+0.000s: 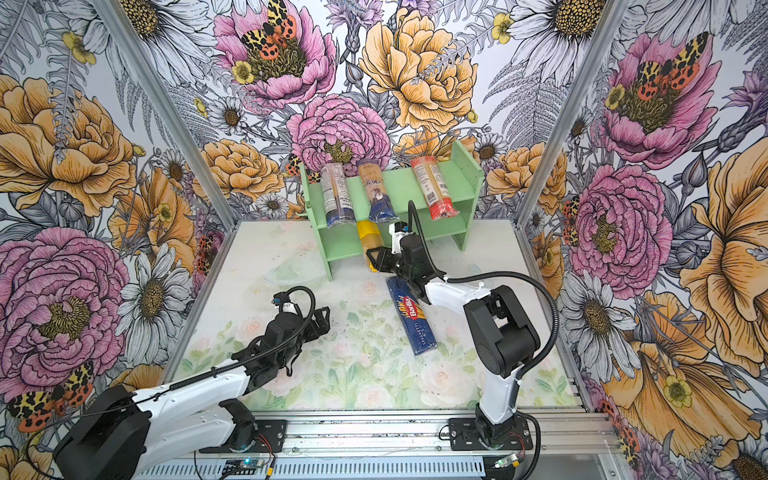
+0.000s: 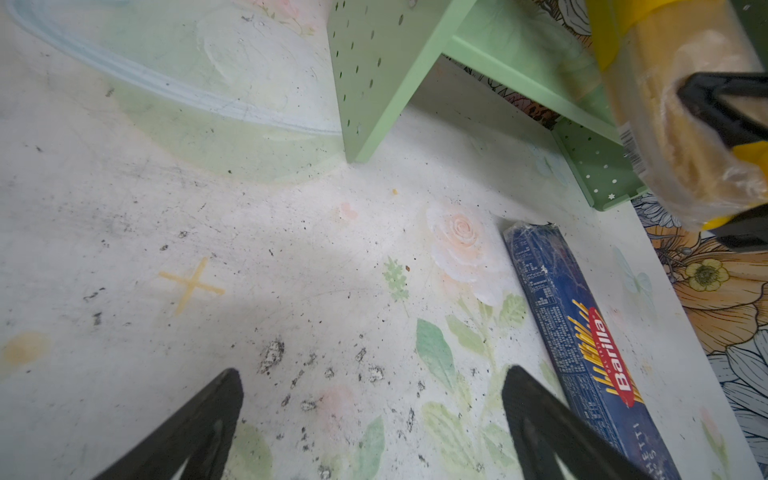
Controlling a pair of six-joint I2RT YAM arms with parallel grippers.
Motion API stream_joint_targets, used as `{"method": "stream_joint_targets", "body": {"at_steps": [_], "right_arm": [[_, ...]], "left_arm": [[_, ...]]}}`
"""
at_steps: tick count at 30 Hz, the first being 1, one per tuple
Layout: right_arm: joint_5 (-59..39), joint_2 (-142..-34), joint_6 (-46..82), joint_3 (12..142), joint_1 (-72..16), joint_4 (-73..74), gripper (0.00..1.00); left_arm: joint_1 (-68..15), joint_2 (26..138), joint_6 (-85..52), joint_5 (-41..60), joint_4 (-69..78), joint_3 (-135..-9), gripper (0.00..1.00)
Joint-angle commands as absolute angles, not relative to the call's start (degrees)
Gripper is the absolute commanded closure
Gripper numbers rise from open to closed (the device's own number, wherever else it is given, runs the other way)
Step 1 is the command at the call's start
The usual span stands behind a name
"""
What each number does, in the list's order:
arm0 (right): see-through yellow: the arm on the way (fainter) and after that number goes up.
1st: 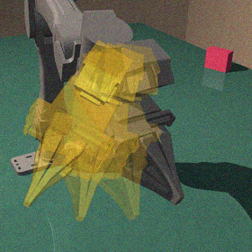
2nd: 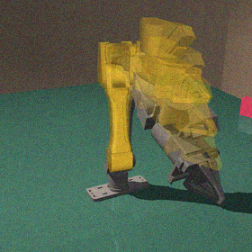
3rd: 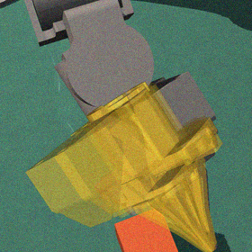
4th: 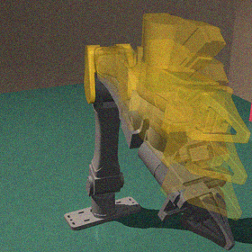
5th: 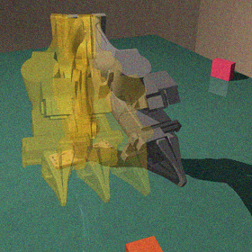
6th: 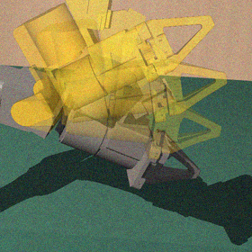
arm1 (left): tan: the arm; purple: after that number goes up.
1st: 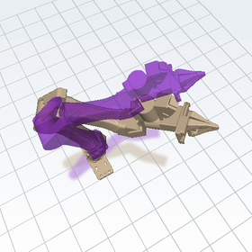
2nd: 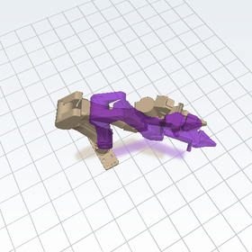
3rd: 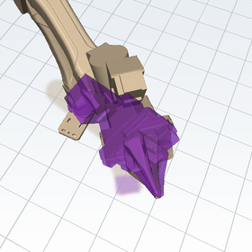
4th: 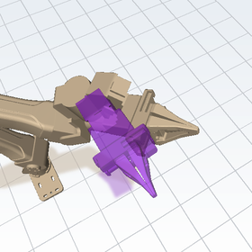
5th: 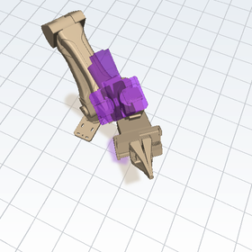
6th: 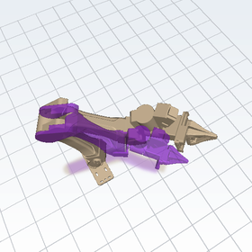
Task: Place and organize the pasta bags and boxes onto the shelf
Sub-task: 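Lower the yellow bag into the shelf's lower tier with the right gripper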
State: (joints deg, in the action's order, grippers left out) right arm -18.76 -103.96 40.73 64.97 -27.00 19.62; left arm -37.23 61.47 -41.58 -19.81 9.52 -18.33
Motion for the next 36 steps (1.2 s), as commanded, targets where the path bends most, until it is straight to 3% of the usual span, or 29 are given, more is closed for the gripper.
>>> {"method": "stream_joint_targets", "body": {"at_steps": [1,36], "right_arm": [[-17.27,-103.27,39.79,70.04,-27.41,31.47,1.00],[-17.20,-107.58,41.61,74.20,-26.84,33.06,1.00]], "left_arm": [[-36.47,60.72,-40.43,-18.46,10.91,-17.06,0.01],[-35.51,57.52,-39.99,-17.73,8.62,-17.14,0.01]]}}
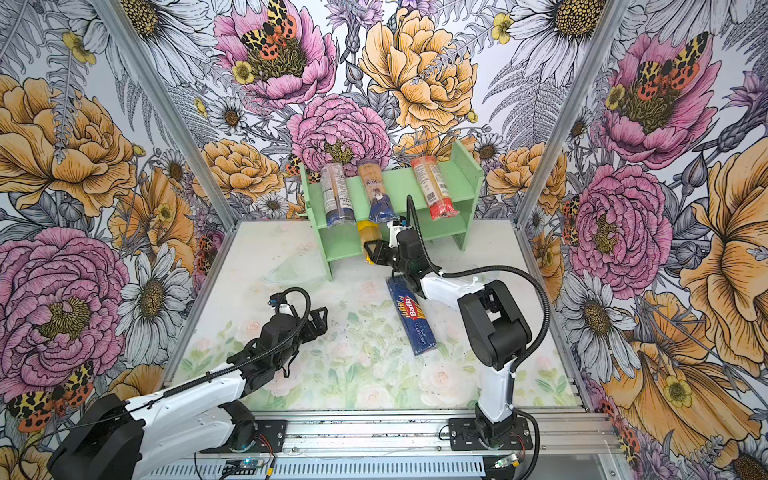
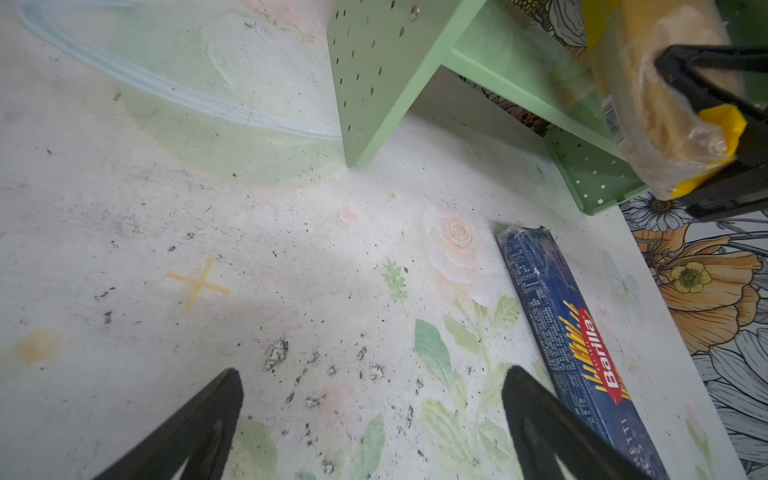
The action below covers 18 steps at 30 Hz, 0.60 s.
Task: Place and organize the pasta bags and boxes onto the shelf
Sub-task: 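Lower the yellow bag into the shelf's lower tier with the right gripper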
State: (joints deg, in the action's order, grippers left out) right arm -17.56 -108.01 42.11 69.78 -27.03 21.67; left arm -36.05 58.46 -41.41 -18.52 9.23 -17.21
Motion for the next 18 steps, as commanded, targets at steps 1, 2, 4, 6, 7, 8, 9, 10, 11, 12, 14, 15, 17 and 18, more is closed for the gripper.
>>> {"method": "stream_joint_targets", "body": {"at_steps": [1,2,4,6,7,8,9,10,11,12,14,15,17,18], "right_arm": [[-17.18,-107.73,41.74,74.20,-26.73,33.22,1.00],[-17.14,-107.80,41.76,74.20,-26.76,33.35,1.00],[-17.14,-108.00,41.80,74.27,-26.61,33.39,1.00],[-17.09,-108.18,41.87,74.44,-26.52,33.57,1.00],[-17.14,-108.30,41.86,74.40,-26.51,33.57,1.00],[-17.14,-108.46,41.95,74.42,-26.50,33.55,1.00],[-17.14,-108.46,41.99,74.35,-26.45,33.57,1.00],[-17.14,-108.59,41.97,74.32,-26.38,33.57,1.00],[-17.13,-108.68,42.01,74.27,-26.39,33.57,1.00],[-17.09,-108.87,41.93,74.20,-26.37,33.57,1.00],[-16.88,-109.01,41.95,73.93,-26.37,33.54,1.00],[-16.80,-109.15,42.00,73.77,-26.35,33.53,1.00],[-16.58,-109.31,41.86,73.49,-26.33,33.56,1.00],[-16.46,-109.52,41.88,73.41,-26.28,33.54,1.00]], "left_arm": [[-35.51,57.43,-39.99,-17.80,8.53,-17.14,0.01],[-35.51,57.32,-39.97,-17.75,8.47,-17.14,0.01],[-35.51,57.30,-39.99,-17.75,8.35,-17.09,0.01],[-35.51,57.21,-40.06,-17.75,8.35,-17.05,0.01],[-35.51,57.21,-40.08,-17.75,8.35,-17.05,0.01],[-35.51,57.22,-40.16,-17.76,8.35,-17.05,0.01],[-35.51,57.15,-40.16,-17.80,8.35,-16.97,0.01],[-35.51,57.17,-40.16,-17.80,8.35,-16.97,0.01],[-35.51,57.21,-40.13,-17.85,8.35,-16.96,0.01],[-35.51,57.22,-40.12,-17.89,8.35,-16.96,0.01],[-35.51,57.05,-40.18,-17.85,8.26,-17.00,0.01],[-35.50,57.04,-40.14,-17.89,8.26,-16.99,0.01],[-35.51,56.95,-40.17,-17.94,8.28,-16.88,0.01],[-35.51,56.94,-40.14,-17.97,8.26,-16.88,0.01]]}}
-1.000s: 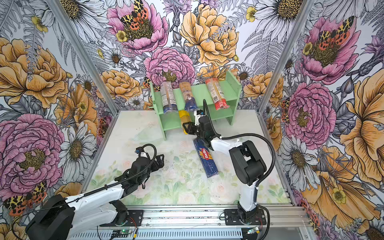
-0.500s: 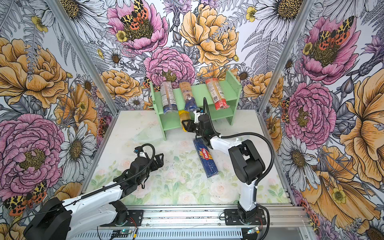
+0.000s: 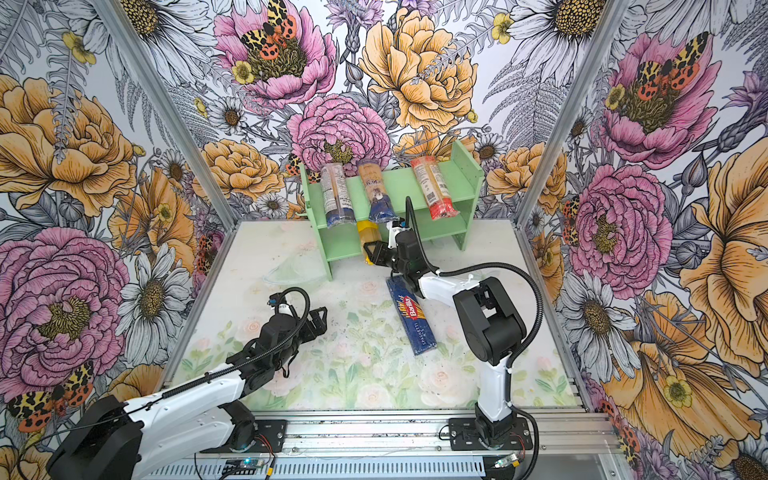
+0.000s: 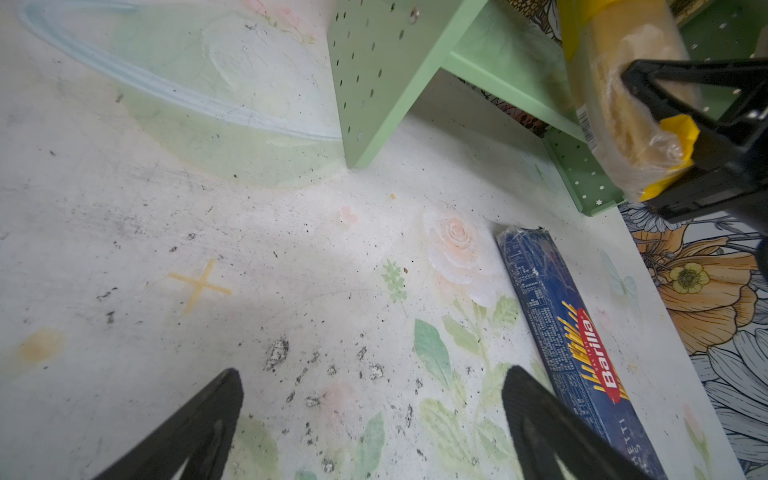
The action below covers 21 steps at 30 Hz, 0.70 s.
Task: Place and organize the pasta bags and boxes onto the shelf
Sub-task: 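Lower the yellow bag into the shelf's lower tier with the right gripper, then hold the yellow bag steady against the shelf with the right gripper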
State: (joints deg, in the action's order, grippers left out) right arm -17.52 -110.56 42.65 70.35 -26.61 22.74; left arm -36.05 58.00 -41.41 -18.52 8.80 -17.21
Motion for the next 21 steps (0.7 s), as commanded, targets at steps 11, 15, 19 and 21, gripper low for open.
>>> {"method": "stream_joint_targets", "body": {"at_steps": [11,15,19,21], "right_arm": [[-15.66,-110.84,42.46,73.20,-26.14,33.72,0.96],[-15.29,-111.49,42.93,73.30,-26.12,33.75,0.93],[-15.12,-112.06,43.21,73.20,-26.05,33.74,0.89],[-15.12,-112.27,43.25,73.26,-26.03,33.75,0.86]], "left_arm": [[-35.25,56.95,-40.14,-18.02,8.18,-16.79,0.01],[-35.24,56.97,-40.23,-17.93,8.18,-16.79,0.01],[-35.07,56.86,-40.23,-17.98,8.09,-16.66,0.01],[-34.94,56.87,-40.30,-17.93,8.09,-16.66,0.01]]}}
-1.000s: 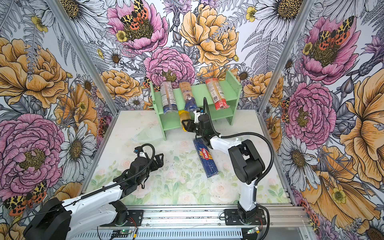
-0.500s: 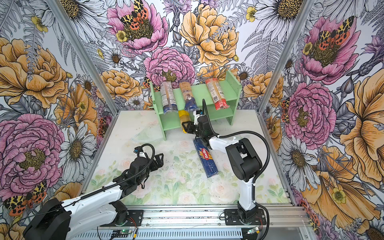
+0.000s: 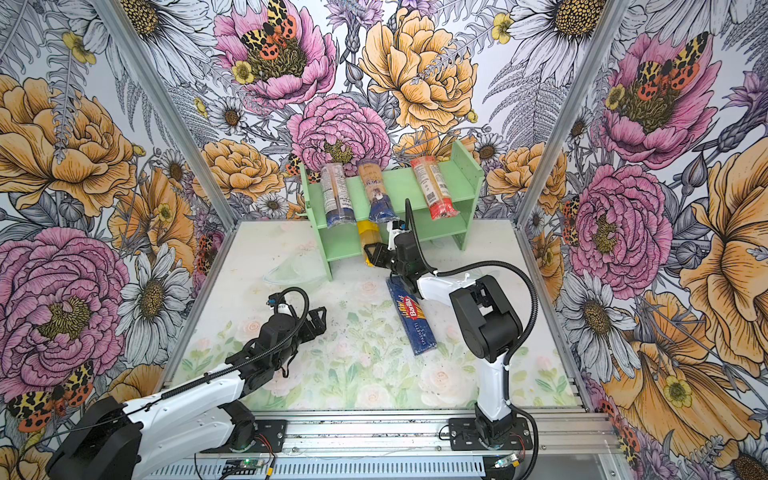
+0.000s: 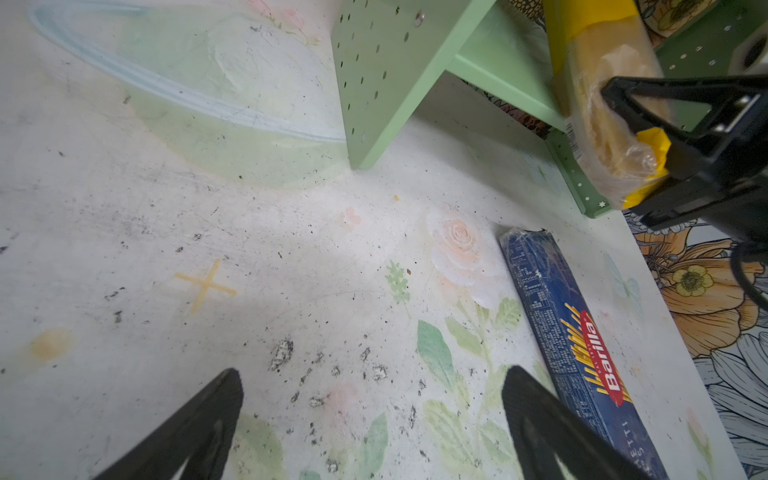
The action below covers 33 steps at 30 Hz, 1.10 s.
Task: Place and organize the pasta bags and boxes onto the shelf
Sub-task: 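Hold the yellow bag steady against the shelf with the right gripper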
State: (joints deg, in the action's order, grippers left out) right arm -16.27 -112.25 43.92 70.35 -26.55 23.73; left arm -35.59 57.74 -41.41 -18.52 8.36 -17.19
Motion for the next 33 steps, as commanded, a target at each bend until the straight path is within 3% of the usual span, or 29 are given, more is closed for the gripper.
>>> {"method": "stream_joint_targets", "body": {"at_steps": [1,33], "right_arm": [[-15.12,-112.38,43.29,73.21,-26.03,33.74,0.86],[-15.29,-113.03,43.95,72.95,-25.61,33.34,0.68]], "left_arm": [[-34.97,56.79,-40.27,-17.93,8.15,-16.64,0.01],[-34.19,56.51,-40.34,-17.67,8.26,-16.08,0.01]]}}
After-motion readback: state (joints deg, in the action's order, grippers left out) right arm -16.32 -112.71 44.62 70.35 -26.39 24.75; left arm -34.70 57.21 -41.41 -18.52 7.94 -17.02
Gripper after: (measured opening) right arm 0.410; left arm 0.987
